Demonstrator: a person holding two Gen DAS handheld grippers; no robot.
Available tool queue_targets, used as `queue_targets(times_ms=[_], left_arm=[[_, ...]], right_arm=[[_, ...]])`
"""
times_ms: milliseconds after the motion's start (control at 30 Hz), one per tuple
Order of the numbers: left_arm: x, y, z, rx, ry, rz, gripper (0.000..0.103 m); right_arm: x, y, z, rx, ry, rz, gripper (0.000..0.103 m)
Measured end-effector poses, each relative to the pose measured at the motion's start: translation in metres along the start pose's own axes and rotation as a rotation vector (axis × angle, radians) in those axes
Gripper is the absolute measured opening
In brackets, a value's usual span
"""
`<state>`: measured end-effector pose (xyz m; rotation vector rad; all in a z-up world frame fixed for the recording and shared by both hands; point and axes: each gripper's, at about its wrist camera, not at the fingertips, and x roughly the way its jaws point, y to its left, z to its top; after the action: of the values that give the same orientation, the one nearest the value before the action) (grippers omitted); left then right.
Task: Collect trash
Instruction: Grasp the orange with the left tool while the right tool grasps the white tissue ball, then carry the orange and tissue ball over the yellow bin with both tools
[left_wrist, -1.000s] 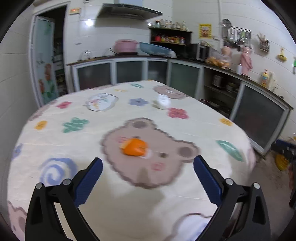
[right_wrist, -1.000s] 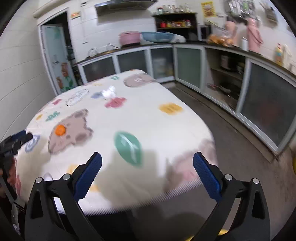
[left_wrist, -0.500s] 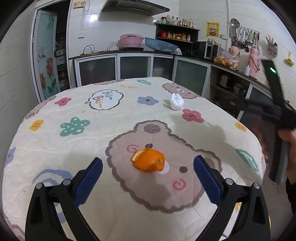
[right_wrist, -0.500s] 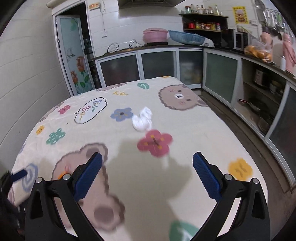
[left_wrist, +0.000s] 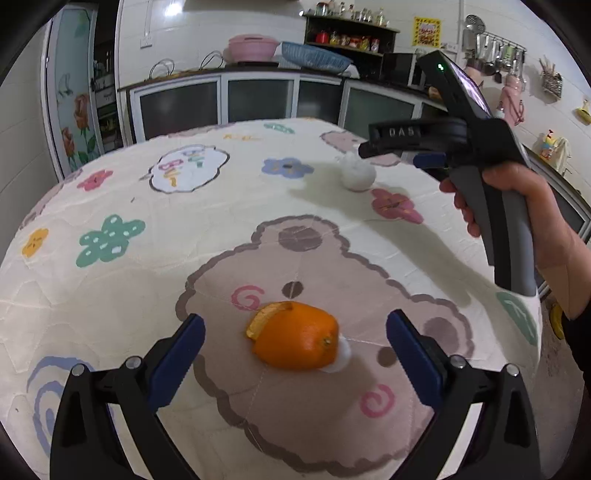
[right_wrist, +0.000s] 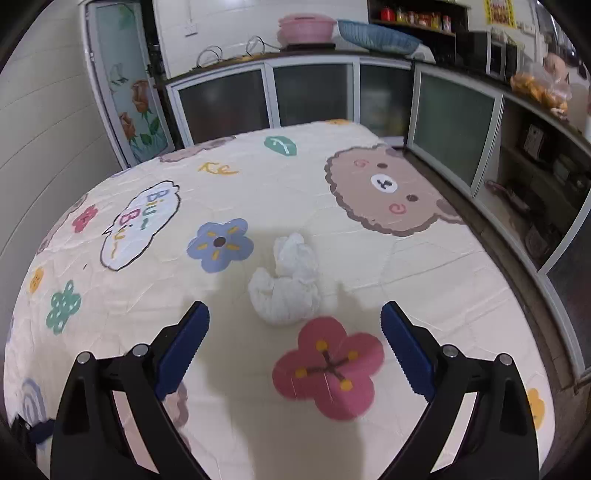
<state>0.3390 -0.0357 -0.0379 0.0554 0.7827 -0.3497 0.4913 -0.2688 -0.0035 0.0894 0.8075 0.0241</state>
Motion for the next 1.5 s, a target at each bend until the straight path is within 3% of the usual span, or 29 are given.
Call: queue_targets(times_ms=[533,700,733,800,833,867,967,1100,1233,1500], left_arm=[[0.035,0.006,0.0,-0.049,0.11,-0.029,0.094],[0.037,0.003,0.0,-0.039,0.114,-0.005,0.077],[0.036,0.004,0.0,-0.048,0.113,-0.001,0.07],[0.037,0.007,0.001,-0.062,0.114,-0.006,0.056],[0.037,0.008,0.002,-0.064,0.116,-0.009,0.044],[0.037,0.009,0.002,-0.063,0.116,-0.006,0.036],[0.032,0.014,0.004,-0.076,0.107,-0.024,0.027],[0.017,0.019,0.004,-0.111,0.09,-0.056,0.027],[-0.009,0.023,0.005,-0.112,0.042,-0.057,0.027],[-0.049,0.015,-0.004,-0.093,-0.01,-0.048,0.027]], right_arm=[[0.051,0.002,0.013,0.033,0.053,-0.048,0.086],[0.06,0.007,0.01,0.011,0.094,-0.073,0.05],[0.06,0.008,0.01,0.008,0.098,-0.067,0.039],[0.059,0.011,0.009,0.001,0.104,-0.058,0.033],[0.058,0.012,0.008,-0.006,0.1,-0.062,0.03],[0.055,0.013,0.007,-0.013,0.097,-0.06,0.029],[0.048,0.011,0.006,0.001,0.094,-0.027,0.028],[0.03,0.003,0.005,0.033,0.081,0.012,0.028],[0.001,-0.008,0.004,0.073,0.064,0.074,0.028],[-0.073,-0.017,-0.021,0.068,0.007,0.117,0.028]])
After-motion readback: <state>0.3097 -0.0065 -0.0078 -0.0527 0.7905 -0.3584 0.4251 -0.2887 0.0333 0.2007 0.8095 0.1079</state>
